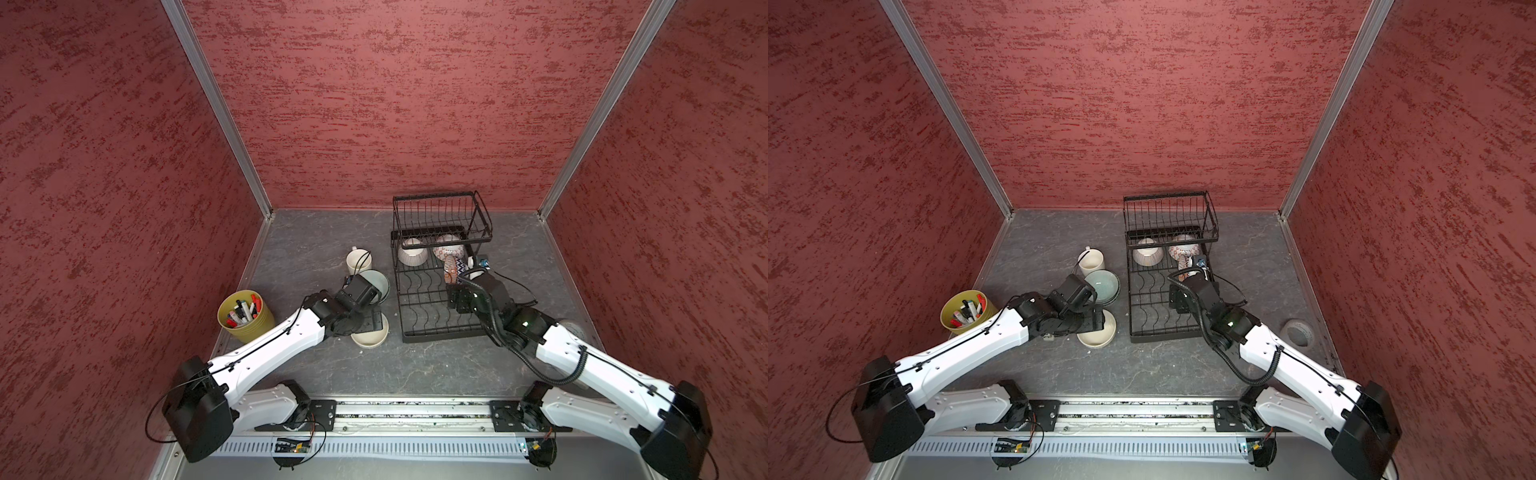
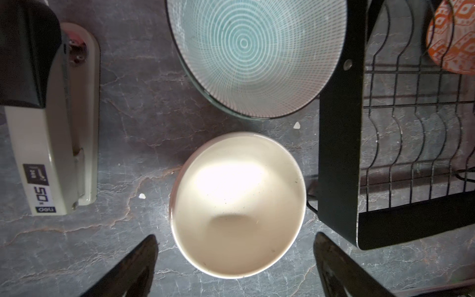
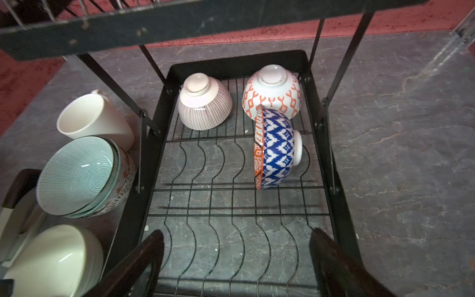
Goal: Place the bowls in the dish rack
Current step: 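Close the left gripper on the pink-rimmed cream bowl's rim and lift it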
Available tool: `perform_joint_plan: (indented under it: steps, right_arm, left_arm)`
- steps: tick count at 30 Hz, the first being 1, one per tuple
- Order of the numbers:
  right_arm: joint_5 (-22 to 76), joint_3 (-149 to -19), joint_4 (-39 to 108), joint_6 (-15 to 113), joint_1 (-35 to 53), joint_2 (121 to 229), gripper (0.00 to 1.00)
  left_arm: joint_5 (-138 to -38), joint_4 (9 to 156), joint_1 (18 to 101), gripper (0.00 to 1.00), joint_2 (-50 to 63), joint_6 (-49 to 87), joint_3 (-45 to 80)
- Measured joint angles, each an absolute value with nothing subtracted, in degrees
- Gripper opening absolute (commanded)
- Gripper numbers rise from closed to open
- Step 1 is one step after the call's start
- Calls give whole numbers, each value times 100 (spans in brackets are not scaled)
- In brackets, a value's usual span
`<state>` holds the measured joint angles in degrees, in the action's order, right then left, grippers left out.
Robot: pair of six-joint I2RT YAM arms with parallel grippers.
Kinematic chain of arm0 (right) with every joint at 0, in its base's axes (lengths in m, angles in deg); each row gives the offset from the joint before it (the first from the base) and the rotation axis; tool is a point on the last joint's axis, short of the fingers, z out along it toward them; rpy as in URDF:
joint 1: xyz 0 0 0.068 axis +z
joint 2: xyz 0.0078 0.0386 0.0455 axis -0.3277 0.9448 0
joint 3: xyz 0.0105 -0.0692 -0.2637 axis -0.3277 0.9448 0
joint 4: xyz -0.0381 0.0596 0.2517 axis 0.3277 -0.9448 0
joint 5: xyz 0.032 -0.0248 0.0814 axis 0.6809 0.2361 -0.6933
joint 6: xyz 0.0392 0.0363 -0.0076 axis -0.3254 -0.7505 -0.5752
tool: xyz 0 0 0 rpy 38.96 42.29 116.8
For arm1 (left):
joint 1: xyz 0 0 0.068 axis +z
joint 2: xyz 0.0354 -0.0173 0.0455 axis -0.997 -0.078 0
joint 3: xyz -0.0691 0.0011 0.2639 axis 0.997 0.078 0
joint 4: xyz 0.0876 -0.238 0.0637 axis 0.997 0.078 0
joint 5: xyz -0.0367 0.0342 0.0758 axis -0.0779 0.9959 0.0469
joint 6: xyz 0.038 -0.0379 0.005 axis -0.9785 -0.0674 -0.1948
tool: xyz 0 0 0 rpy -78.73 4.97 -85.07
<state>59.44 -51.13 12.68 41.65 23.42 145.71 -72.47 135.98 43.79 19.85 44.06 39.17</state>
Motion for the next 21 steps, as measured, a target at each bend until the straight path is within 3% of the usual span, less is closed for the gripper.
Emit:
perform_joint_plan:
  steps: [14, 21]
  right_arm:
    - [5155, -5159, 1078, 3993, 2342, 14534, 70]
    - [5070, -5159, 1089, 3988, 2342, 14532, 65]
  left_arm:
    - [-7531, 13400, 4379, 70, 1161, 4598, 4253]
    - [-7564, 13216, 4379, 46, 1006, 4657, 4397]
